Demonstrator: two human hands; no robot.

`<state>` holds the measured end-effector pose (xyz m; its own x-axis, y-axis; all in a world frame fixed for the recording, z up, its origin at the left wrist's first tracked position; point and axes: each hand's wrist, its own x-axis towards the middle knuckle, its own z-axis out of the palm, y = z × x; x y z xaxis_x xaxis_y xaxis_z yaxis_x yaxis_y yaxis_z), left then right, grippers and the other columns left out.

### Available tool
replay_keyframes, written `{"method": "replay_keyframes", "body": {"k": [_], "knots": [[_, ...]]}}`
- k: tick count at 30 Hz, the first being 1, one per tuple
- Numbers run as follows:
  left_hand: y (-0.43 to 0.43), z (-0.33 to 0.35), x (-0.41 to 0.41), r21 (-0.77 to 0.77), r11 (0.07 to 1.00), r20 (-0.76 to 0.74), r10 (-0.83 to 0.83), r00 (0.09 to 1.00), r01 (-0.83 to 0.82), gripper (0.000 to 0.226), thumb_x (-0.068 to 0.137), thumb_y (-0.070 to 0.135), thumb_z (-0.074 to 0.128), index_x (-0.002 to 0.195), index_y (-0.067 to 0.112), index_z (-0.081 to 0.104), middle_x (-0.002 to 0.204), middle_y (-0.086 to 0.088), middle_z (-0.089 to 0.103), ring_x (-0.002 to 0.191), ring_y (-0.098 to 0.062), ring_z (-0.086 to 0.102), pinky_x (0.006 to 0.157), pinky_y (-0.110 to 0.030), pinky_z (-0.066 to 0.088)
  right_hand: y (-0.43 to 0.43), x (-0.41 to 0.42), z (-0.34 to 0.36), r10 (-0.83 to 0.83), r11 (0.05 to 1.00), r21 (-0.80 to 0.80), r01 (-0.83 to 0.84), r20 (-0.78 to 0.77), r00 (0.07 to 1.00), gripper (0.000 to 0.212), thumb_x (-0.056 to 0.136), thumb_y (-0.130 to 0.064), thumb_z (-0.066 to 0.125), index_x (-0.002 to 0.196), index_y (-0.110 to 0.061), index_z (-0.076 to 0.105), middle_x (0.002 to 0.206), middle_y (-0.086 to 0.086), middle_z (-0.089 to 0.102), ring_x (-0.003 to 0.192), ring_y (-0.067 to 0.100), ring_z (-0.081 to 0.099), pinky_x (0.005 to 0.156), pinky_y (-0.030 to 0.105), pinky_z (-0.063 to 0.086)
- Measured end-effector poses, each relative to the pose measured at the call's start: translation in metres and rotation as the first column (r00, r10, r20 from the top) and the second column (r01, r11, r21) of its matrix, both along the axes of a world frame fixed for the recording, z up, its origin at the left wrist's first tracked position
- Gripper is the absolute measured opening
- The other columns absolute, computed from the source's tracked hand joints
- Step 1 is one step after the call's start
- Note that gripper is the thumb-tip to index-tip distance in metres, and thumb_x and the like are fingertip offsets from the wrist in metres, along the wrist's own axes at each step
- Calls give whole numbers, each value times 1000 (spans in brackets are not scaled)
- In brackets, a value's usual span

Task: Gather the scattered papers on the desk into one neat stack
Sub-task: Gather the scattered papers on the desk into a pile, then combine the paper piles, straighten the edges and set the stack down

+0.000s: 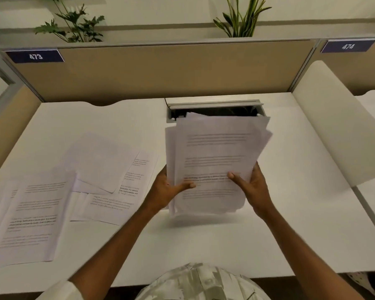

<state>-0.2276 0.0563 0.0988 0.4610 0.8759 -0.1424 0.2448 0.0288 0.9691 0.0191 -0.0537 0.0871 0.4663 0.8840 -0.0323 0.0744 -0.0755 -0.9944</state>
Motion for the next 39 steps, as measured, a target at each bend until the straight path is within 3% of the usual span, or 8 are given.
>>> {"method": "replay_keyframes", "body": {"k": [3,7,13,16,19,31,37,39], "knots": [[8,-1,6,-6,1000,-13,-24,1000,24,63,66,21,93,120,22,59,107,8,72,99,-2,70,78,-19,59,-2,-11,3,7,996,94,-8,12,1000,37,91,-4,73,123,-17,60,112,-9,75,102,12,74,76,27,62],[-4,-11,22,-34,999,55,25,998,-23,49,72,23,89,112,33,62,105,9,73,96,-4,71,71,-17,57,-10,-27,-24,26,999,31,-28,41,999,38,93,-11,74,128,-12,62,115,-2,75,107,19,73,87,47,63],[-13,-11,34,-105,986,171,147,974,-130,48,75,17,86,113,36,64,101,11,75,95,-8,72,73,-22,59,-11,-37,-18,-16,997,73,16,3,1000,39,93,-5,71,122,-29,60,108,-15,73,103,11,70,80,28,63],[-15,-14,30,-122,989,188,111,976,-89,48,76,17,85,118,30,65,104,7,75,99,-10,71,76,-25,60,-14,-28,-18,-23,996,87,21,25,999,36,94,-5,71,123,-24,62,108,-12,73,104,14,70,80,27,63],[-20,-31,24,-175,983,137,82,987,-57,40,83,26,79,120,32,63,107,9,75,102,-12,71,79,-23,59,-20,-23,-37,16,1000,17,-17,65,998,32,97,-12,68,129,-14,63,115,-6,74,107,16,70,86,33,63],[-23,-75,-10,-269,960,-20,77,997,-79,40,94,34,67,131,19,61,123,3,72,108,-15,71,89,-32,60,-24,-27,-90,-33,980,-193,37,22,999,14,96,-22,71,110,-18,72,104,-7,79,91,17,76,84,45,63],[-5,-87,-68,-327,887,-120,303,945,-326,23,93,15,69,114,10,66,108,-15,74,90,-26,75,77,-33,63,-18,-37,-102,-21,966,-257,0,-80,997,19,94,-23,73,113,-19,74,107,-1,80,92,26,78,86,55,62],[7,-92,-96,-236,852,-214,424,880,-468,19,91,13,69,110,11,69,106,-15,75,88,-24,74,71,-28,60,-17,-40,-104,-34,962,-273,7,-93,995,19,94,-21,73,113,-19,75,107,-1,80,92,27,78,87,55,62]]}}
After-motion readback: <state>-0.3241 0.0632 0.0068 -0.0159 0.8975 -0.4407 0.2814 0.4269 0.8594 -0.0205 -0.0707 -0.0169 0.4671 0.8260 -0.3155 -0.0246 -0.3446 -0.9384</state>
